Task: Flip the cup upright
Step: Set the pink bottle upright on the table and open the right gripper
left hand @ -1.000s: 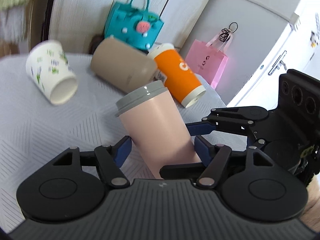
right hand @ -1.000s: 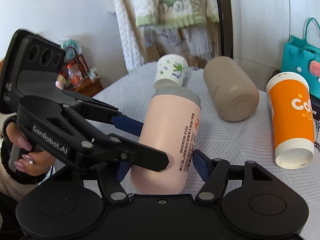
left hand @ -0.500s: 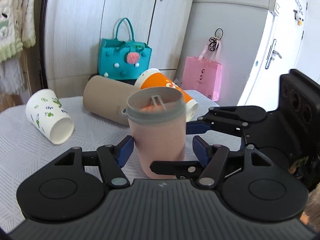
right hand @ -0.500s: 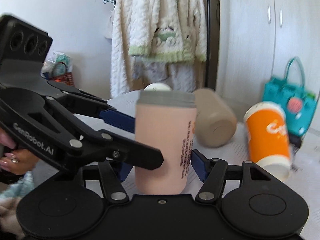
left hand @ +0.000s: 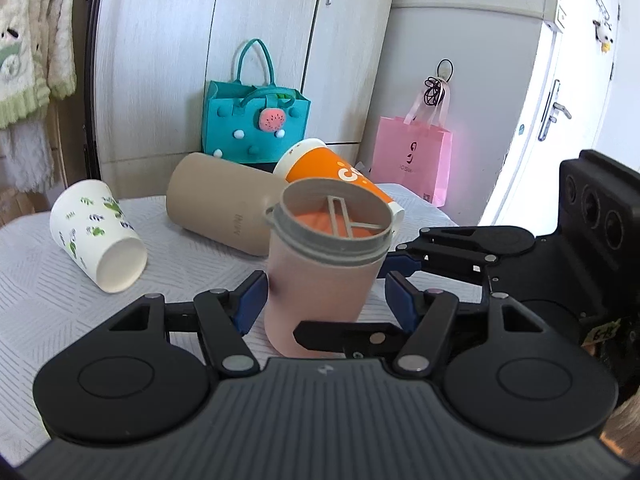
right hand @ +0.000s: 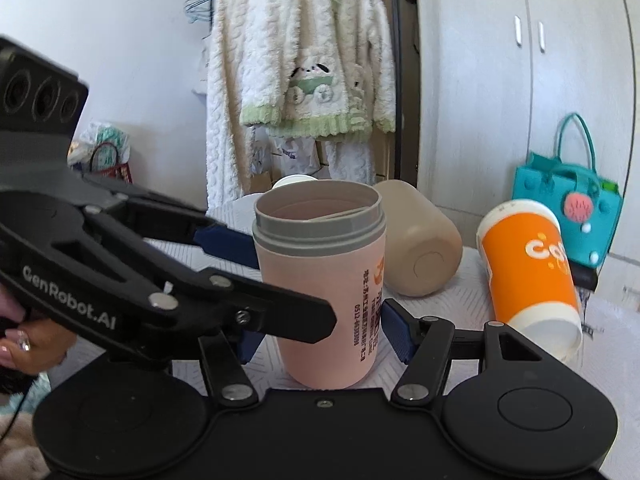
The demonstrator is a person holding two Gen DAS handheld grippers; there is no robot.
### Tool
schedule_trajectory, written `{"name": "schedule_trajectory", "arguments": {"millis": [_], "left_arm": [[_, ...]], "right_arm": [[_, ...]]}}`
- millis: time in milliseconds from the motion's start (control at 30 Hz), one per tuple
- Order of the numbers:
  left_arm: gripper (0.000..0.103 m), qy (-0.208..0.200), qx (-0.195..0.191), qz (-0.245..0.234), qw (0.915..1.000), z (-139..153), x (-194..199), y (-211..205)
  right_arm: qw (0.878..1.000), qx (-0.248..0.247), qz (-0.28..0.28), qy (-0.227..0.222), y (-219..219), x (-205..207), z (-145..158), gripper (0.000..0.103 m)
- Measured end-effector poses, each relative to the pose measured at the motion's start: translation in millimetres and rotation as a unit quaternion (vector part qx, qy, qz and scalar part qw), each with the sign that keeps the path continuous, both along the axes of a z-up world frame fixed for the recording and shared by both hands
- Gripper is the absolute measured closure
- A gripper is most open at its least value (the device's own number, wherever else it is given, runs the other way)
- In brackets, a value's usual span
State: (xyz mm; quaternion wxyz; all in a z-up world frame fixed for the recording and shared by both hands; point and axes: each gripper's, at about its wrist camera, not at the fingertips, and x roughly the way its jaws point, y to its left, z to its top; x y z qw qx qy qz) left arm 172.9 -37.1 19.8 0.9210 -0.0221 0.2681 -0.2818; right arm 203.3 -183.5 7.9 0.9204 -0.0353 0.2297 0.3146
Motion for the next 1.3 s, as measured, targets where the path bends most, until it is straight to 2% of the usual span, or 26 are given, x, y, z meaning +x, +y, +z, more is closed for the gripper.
{"name": "schedule_trajectory", "arguments": {"millis": [233,500,667,833,1033,1300], "left_arm": [[0.032,-0.003,0.0,0.016,0.9999,-0.5,-7.7,4.9],[0.032,-0.01,0.002,0.051,0.9986,3.5,-29.5,15.9],[0.032,-0.028,0.014,0.083,0.9961,12.2,-53.7,21.3],[0.029,-0.054,0.03,0.107,0.9923,22.2,-80.9,24.8],[0.025,-0.08,0.033,0.127,0.9881,38.5,-111.2,32.5],[0.021,-0.115,0.048,0.164,0.9786,48.2,-154.2,40.2]], "right_arm": [[0.999,-0.017,-0.018,-0.021,1.0,-13.6,-0.4,0.027],[0.997,-0.03,-0.057,-0.031,-3.0,-35.8,2.3,0.024],[0.996,-0.027,-0.079,-0.036,-7.0,-55.7,8.7,0.024],[0.993,-0.021,-0.098,-0.064,-8.8,-83.7,21.2,0.024],[0.982,-0.032,-0.146,-0.117,-7.0,-123.5,35.5,0.024],[0.973,-0.017,-0.198,-0.12,-12.4,-156.4,41.5,0.022]]}}
